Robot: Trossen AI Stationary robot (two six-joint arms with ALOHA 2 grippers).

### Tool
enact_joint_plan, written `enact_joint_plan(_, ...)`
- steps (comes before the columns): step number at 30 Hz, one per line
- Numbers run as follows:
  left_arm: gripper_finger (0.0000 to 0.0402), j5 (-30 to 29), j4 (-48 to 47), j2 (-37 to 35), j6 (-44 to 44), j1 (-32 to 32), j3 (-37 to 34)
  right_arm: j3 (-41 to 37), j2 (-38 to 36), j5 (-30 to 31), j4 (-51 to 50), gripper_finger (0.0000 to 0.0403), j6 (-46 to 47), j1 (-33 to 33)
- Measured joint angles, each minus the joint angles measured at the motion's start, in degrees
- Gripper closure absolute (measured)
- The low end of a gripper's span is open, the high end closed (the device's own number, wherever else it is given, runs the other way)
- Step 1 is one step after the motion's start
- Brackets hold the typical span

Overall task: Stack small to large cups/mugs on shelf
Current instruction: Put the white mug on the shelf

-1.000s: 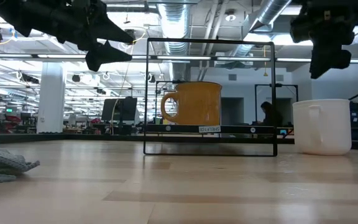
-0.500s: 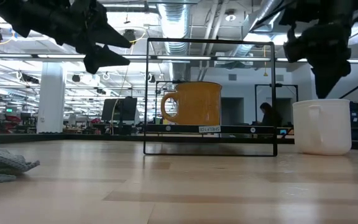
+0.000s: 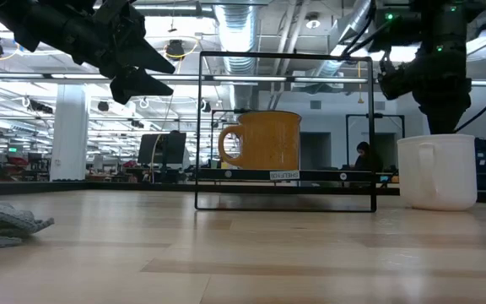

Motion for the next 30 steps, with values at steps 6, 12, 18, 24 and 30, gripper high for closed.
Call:
enact_joint_plan(6, 0.0134, 0.0, -0.5, 0.0, 0.0, 0.0, 0.0, 0.0, 1.5, 0.0, 0.1, 0.0290, 0.0, 0.0)
enact_joint_plan(12, 0.0134, -0.3, -0.5, 0.0, 0.0, 0.0, 0.0, 0.0, 1.5, 0.0, 0.2, 0.0348, -0.1, 0.0)
enact_joint_plan(18, 0.0134, -0.4, -0.5, 0.0, 0.0, 0.0, 0.0, 0.0, 1.4, -0.4, 0.2, 0.0390, -1.1, 0.0)
enact_joint_plan(24, 0.0134, -0.5, -0.5, 0.0, 0.0, 0.0, 0.0, 0.0, 1.4, -0.5, 0.1, 0.0396, 0.1, -0.1)
enact_joint_plan(30, 0.0135, -0.5, -0.5, 0.0, 0.0, 0.0, 0.0, 0.0, 1.4, -0.6, 0.3, 0.0398, 0.6, -0.1)
